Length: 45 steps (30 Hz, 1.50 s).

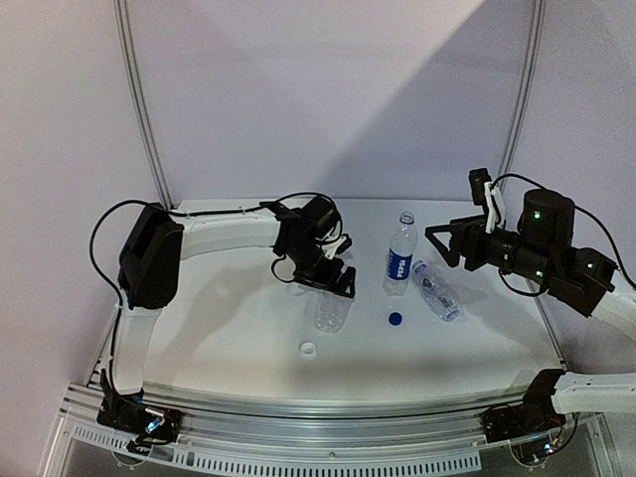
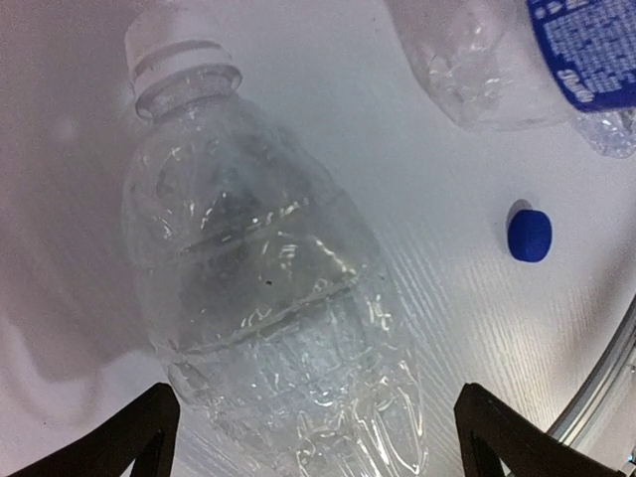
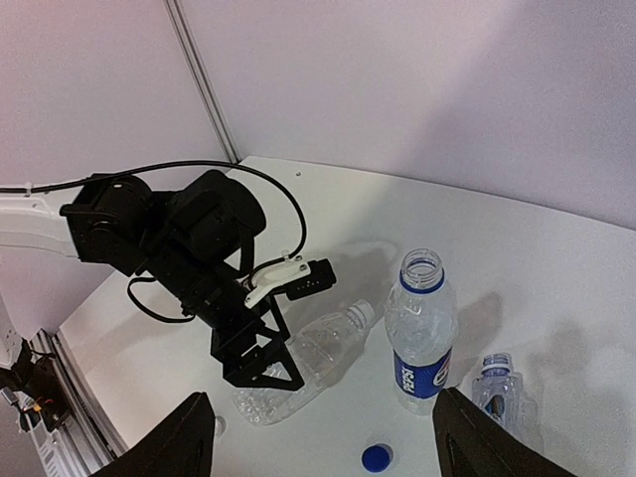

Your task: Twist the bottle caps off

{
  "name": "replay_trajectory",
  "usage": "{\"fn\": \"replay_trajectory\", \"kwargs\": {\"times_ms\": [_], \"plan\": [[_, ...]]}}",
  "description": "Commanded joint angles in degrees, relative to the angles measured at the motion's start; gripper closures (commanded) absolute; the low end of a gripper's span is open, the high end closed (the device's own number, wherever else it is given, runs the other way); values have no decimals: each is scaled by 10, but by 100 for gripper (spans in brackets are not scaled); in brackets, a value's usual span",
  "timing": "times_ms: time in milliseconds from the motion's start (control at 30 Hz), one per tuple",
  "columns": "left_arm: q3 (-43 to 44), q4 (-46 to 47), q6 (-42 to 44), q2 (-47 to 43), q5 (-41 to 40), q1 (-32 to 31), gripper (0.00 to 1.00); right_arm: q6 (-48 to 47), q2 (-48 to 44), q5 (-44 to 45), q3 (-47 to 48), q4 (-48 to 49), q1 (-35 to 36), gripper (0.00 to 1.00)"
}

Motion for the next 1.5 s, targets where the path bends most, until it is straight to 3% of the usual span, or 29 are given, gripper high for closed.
{"fn": "replay_trajectory", "kwargs": {"times_ms": [0, 167, 667, 1000, 1467], "plan": [[47, -78, 12, 32, -22, -9, 1, -4, -8, 11, -9, -5, 3, 23], [108, -136, 27, 74, -81, -28, 1, -8, -7, 19, -9, -7, 2, 23], [135, -139, 38, 111, -83, -46, 1, -11, -5, 22, -9, -7, 3, 23], [154, -137, 79, 74, -224, -83, 1, -12, -3, 20, -10, -6, 3, 23], [194, -166, 92, 124, -231, -82, 1, -13, 3, 18, -9, -5, 2, 23]]}}
